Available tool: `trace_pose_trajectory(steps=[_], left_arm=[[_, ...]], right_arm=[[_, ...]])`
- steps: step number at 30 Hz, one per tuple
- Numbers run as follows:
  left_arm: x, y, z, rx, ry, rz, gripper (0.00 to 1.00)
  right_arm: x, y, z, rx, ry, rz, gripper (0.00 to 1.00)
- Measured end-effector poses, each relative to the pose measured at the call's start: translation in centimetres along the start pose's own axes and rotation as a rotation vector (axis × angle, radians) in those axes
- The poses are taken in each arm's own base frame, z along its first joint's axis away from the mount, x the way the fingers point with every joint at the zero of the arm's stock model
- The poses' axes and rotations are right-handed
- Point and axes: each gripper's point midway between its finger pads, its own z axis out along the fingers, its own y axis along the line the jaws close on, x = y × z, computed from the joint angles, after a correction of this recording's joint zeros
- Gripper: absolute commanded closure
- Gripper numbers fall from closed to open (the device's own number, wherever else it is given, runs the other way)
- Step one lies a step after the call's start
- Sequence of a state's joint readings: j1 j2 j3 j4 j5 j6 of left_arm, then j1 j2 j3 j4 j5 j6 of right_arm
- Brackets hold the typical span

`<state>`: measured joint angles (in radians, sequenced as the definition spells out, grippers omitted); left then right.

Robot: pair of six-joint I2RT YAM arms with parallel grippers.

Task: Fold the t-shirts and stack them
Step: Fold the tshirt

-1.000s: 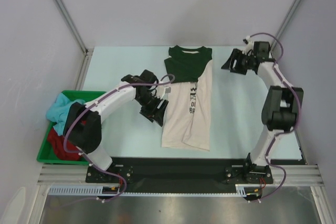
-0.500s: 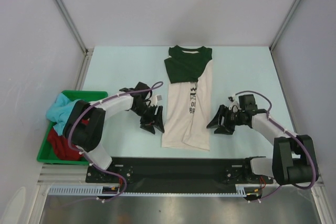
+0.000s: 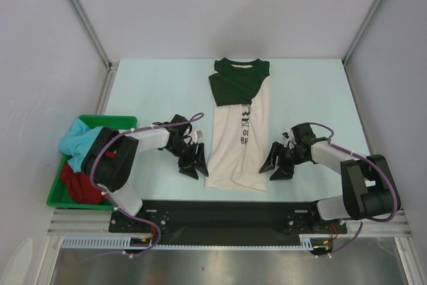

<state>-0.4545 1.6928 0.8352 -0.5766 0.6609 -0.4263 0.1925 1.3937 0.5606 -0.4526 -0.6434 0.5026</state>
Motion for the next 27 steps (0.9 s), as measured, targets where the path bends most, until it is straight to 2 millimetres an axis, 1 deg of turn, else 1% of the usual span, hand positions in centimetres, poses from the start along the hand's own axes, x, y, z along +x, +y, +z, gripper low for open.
trace_pose_trajectory(steps=[8, 11, 12, 14, 18, 23, 27], left_arm=[[0.5, -0.3, 0.4, 0.02, 0.002, -0.005, 0.46], [0.5, -0.5, 0.6, 0.021, 0.001, 0.011, 0.49], [0.5, -0.6, 0.7, 0.022, 0.001, 0.015, 0.52], [0.5, -0.6, 0.9, 0.021, 0.001, 0.015, 0.55], [0.4, -0.6, 1.1, 0.022, 0.005, 0.014, 0.58], [0.6, -0.7, 1.4, 0.03, 0.017, 0.02, 0.61], [0.9, -0.9, 1.7, 0.027, 0.025, 0.036, 0.69]], right_arm=[[1.5, 0.7, 0.7, 0.014, 0.046, -0.026, 0.39], [1.8, 0.8, 0.9, 0.019, 0.055, -0.027, 0.42], [1.9, 0.7, 1.0, 0.02, 0.059, -0.024, 0.44], [1.9, 0.7, 1.1, 0.02, 0.063, -0.017, 0.47], [1.7, 0.7, 1.6, 0.014, 0.068, 0.002, 0.6], [1.7, 0.8, 1.9, 0.003, 0.071, 0.006, 0.62], [1.8, 0.9, 2.1, -0.003, 0.072, 0.001, 0.65]])
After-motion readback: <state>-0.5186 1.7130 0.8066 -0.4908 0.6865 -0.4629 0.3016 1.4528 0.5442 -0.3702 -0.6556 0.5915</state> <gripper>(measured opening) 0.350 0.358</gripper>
